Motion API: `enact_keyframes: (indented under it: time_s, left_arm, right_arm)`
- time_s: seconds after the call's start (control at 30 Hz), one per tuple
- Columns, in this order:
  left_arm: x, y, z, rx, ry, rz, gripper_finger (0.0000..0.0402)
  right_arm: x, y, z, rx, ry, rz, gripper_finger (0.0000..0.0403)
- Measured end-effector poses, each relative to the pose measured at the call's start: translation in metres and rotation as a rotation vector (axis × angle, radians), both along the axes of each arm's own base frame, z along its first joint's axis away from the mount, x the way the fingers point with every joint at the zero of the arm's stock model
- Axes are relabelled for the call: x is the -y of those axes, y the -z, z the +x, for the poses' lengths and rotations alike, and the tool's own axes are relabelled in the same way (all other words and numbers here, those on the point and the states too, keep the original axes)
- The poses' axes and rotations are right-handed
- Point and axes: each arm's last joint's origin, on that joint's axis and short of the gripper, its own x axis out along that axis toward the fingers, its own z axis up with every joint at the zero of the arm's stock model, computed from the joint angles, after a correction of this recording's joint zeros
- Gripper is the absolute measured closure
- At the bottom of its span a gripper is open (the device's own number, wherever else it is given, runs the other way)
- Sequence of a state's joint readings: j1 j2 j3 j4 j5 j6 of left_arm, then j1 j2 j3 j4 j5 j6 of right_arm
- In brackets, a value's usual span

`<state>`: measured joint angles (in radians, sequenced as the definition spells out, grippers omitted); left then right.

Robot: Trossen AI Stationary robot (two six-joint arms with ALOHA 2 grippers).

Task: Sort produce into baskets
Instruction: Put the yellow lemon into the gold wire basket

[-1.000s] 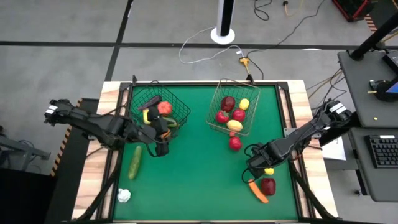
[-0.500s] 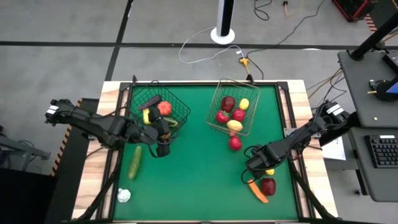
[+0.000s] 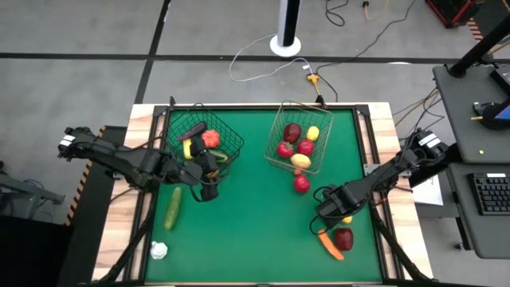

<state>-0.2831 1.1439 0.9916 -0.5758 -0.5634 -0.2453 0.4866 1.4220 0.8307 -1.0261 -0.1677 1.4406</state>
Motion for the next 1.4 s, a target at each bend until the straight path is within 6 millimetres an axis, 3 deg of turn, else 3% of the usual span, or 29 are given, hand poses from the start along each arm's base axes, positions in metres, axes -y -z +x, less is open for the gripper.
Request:
enact_keyframes:
  time_s: [0.17,0.27,0.4,0.63,0.77,0.93,1.2,1.4]
  left_arm:
    - [0.005,0.0,-0.001,0.004,0.014,-0.008,0.0157]
    - [0.009,0.0,-0.002,0.009,0.024,-0.02,0.0157]
    - [0.016,0.0,-0.004,0.016,0.046,-0.037,0.0157]
    - [0.035,-0.001,-0.01,0.038,0.105,-0.075,0.0157]
    - [0.045,-0.001,-0.014,0.048,0.135,-0.1,0.0157]
    - [0.052,-0.001,-0.017,0.059,0.142,-0.137,0.0157]
    - [0.054,-0.001,-0.018,0.076,0.098,-0.211,0.0157]
    - [0.054,0.0,-0.019,0.087,0.045,-0.275,0.0157]
  right_arm:
    - [0.003,-0.005,-0.004,-0.011,0.015,-0.03,0.0266]
    - [0.006,-0.02,-0.006,-0.007,0.042,-0.093,0.0264]
    - [0.011,-0.051,-0.005,0.028,0.091,-0.205,0.0266]
    - [0.028,-0.117,0.013,0.257,0.141,-0.409,0.0266]
    - [0.043,-0.15,0.021,0.328,0.095,-0.526,0.0266]
    - [0.069,-0.177,0.035,0.424,-0.001,-0.663,0.0266]
    - [0.131,-0.177,0.065,0.459,-0.15,-0.794,0.0266]
    - [0.185,-0.144,0.076,0.398,-0.118,-0.848,0.0266]
